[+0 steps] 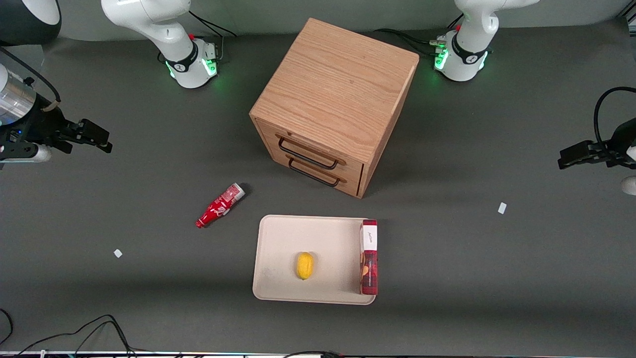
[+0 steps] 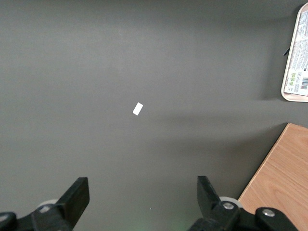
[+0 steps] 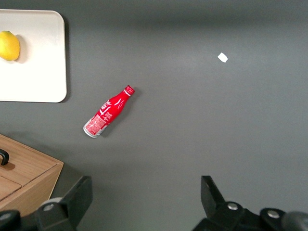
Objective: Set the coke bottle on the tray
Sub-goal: 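Move the right gripper out from rest toward the red bottle, then lower the open right gripper over the red Coca-Cola bottle, then close the right gripper around the bottle's body, then lift the bottle and carry it toward the white tray, then lower the bottle onto the tray beside the lemon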
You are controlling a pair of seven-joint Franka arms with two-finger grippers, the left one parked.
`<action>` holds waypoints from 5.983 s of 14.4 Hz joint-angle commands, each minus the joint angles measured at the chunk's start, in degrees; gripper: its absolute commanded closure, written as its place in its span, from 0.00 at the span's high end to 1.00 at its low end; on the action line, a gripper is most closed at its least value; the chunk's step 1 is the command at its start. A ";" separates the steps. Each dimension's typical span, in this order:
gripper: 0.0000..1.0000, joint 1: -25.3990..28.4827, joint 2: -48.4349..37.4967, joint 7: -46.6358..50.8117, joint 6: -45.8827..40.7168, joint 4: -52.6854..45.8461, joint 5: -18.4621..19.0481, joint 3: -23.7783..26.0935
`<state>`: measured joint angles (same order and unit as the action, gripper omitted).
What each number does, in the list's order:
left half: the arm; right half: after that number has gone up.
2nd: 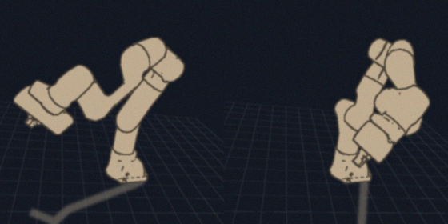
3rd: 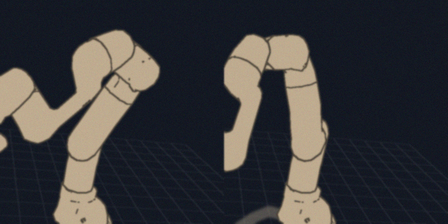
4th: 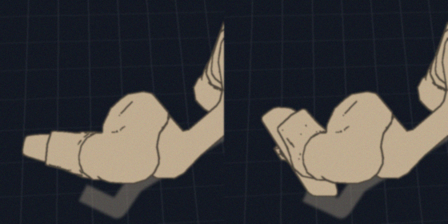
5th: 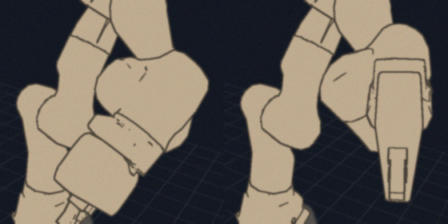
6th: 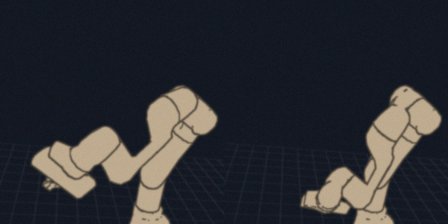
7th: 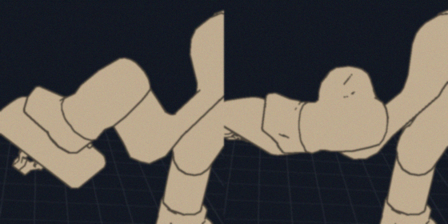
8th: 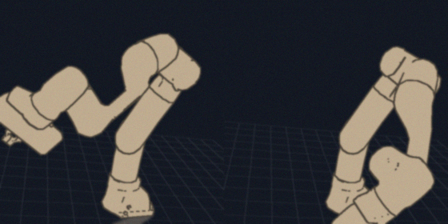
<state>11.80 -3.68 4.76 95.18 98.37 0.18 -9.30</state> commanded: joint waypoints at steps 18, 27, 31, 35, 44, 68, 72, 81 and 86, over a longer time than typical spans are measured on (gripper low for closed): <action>1.00 1.82 16.41 33.18 12.46 1.73 -3.34 6.39; 1.00 4.28 27.05 53.50 35.04 11.13 -2.46 9.03; 1.00 4.63 28.98 55.18 40.78 15.09 -2.46 9.03; 1.00 4.63 31.62 55.36 47.63 17.47 -2.46 9.21; 0.68 5.25 33.83 57.12 50.72 17.91 -2.46 9.38; 0.28 3.84 39.50 19.85 5.54 -39.27 6.06 17.37; 0.33 3.93 47.43 19.94 15.62 -42.47 5.89 20.46; 0.51 4.81 61.77 20.90 31.72 -41.69 6.06 20.46; 0.68 5.07 63.27 21.08 38.67 -37.29 6.33 20.11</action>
<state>16.74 59.50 25.46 132.62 60.78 5.39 10.79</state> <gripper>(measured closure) 0.370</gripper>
